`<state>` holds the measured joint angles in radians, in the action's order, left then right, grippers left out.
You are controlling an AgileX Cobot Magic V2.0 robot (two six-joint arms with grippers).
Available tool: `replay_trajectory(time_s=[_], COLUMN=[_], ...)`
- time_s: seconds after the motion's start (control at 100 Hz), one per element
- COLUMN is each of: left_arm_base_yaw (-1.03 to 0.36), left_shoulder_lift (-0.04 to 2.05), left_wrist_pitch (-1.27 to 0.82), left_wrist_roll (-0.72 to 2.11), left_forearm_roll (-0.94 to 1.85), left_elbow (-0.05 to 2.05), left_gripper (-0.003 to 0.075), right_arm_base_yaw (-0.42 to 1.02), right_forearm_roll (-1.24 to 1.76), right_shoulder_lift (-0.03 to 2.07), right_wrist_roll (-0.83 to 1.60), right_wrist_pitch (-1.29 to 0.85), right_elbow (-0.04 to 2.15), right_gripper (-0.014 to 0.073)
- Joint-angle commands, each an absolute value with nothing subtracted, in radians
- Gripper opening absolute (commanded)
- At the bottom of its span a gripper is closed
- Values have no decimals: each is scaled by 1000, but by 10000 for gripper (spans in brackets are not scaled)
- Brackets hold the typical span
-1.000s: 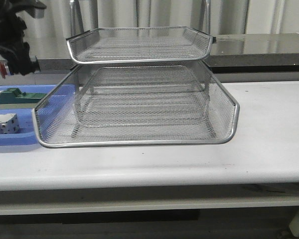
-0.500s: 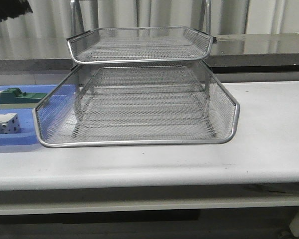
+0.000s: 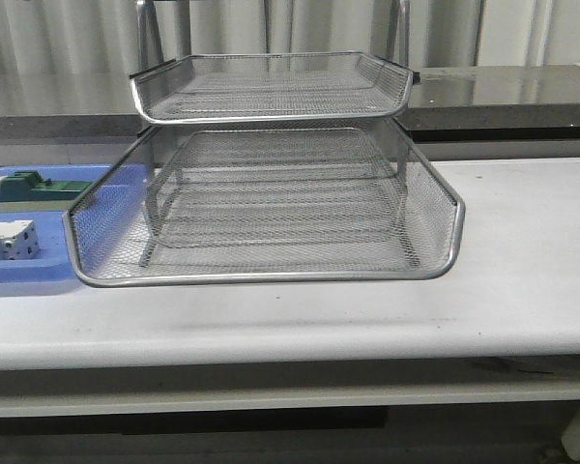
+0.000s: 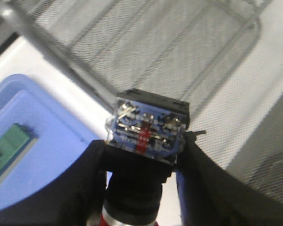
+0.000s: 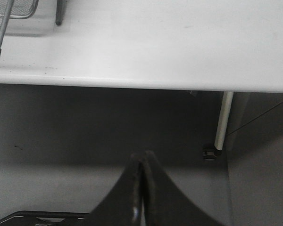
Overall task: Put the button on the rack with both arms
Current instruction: 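Carry the button into the pulled-out middle tray and open the left gripper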
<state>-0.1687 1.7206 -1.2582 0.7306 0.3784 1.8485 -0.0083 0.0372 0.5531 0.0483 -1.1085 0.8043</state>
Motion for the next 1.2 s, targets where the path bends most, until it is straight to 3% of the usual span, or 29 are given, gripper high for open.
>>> replay_trajectory(time_s=[0.0,0.36,0.86,0.98,1.19], left_arm_base_yaw=[-234,-493,-583,-583,-583], left_shoulder_lift=[1667,1734,1905,1908,1908], left_wrist_pitch=[-1267,-1166,-1068,-1070,-1078], left_wrist_roll=[716,716,716,716,716], left_forearm_roll=[420,401,357,353,352], left_elbow=[1828,1704,1704,1704,1704], left_gripper=[-20,-20,-12,76,422], right_arm_base_yaw=[-5,-5,-5,-5,-5], right_forearm_roll=[28,28,28,28,28], right_shoulder_lift=[556,556,556,556,556], right_wrist_roll=[52,52,52,52,52], right_wrist_pitch=[-1056,-1056,-1056,-1056,-1056], right_elbow=[841,841,841,841,841], right_gripper=[-71,-71,-71,-71,-71])
